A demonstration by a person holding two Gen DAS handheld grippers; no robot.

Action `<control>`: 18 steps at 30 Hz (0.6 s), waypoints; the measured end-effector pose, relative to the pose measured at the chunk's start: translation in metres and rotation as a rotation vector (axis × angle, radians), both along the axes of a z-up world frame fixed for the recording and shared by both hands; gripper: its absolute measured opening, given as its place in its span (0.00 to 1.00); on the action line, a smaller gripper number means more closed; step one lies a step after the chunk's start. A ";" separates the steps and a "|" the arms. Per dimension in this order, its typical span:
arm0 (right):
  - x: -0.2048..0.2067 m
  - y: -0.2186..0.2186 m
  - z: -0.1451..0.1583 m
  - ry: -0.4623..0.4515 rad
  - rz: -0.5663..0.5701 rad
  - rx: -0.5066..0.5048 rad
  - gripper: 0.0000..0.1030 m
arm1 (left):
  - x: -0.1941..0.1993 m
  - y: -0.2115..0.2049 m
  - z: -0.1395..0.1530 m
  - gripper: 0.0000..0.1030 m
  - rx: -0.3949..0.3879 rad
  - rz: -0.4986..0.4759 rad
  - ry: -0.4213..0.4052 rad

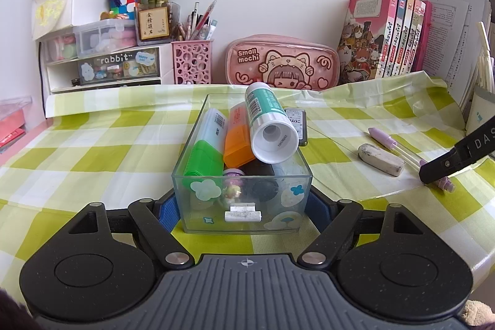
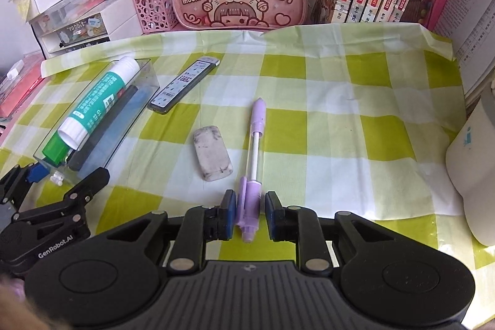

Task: Organize stationery
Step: 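Move the right gripper to the purple pen and grasp it, then carry the purple pen into the clear box and release it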

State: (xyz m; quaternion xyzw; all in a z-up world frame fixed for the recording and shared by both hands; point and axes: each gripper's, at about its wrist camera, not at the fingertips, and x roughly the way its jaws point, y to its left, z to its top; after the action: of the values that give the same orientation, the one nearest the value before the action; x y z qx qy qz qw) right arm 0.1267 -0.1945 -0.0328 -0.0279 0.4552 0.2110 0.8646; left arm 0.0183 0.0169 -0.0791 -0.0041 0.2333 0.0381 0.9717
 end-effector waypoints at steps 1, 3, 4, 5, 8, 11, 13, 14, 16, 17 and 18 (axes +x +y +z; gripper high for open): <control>0.004 0.000 -0.001 0.005 -0.008 0.006 0.24 | 0.000 0.000 0.000 0.76 0.000 0.000 0.000; 0.013 0.001 -0.001 0.011 -0.021 0.015 0.24 | 0.000 0.000 0.000 0.76 0.000 0.000 0.000; 0.017 0.001 -0.001 0.013 -0.028 0.022 0.24 | 0.000 0.000 0.000 0.76 0.000 0.000 0.000; 0.021 0.002 -0.002 0.014 -0.033 0.029 0.24 | 0.000 0.000 0.000 0.76 0.000 0.000 0.000; 0.029 0.004 -0.003 0.008 -0.048 0.046 0.24 | -0.001 -0.001 0.000 0.76 -0.002 -0.001 -0.002; 0.032 0.008 -0.004 -0.001 -0.067 0.060 0.18 | -0.002 -0.001 0.000 0.76 -0.003 0.000 -0.003; 0.033 0.010 -0.005 0.001 -0.086 0.076 0.18 | -0.002 -0.001 0.001 0.75 -0.005 0.001 -0.004; 0.034 0.012 -0.005 0.004 -0.094 0.086 0.17 | -0.003 0.000 0.001 0.75 -0.006 0.001 -0.005; 0.034 0.014 -0.004 0.011 -0.109 0.108 0.17 | -0.002 0.002 0.001 0.73 -0.008 0.002 -0.005; 0.033 0.016 -0.004 0.011 -0.113 0.120 0.17 | -0.002 0.002 0.001 0.73 -0.008 0.002 -0.005; 0.033 0.016 -0.003 0.012 -0.116 0.135 0.17 | -0.002 0.002 0.001 0.73 -0.008 0.001 -0.005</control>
State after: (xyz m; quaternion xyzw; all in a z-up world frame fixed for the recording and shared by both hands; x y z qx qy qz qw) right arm 0.1596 -0.1780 -0.0354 0.0580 0.4461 0.1907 0.8725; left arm 0.0158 0.0188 -0.0777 -0.0080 0.2308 0.0378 0.9722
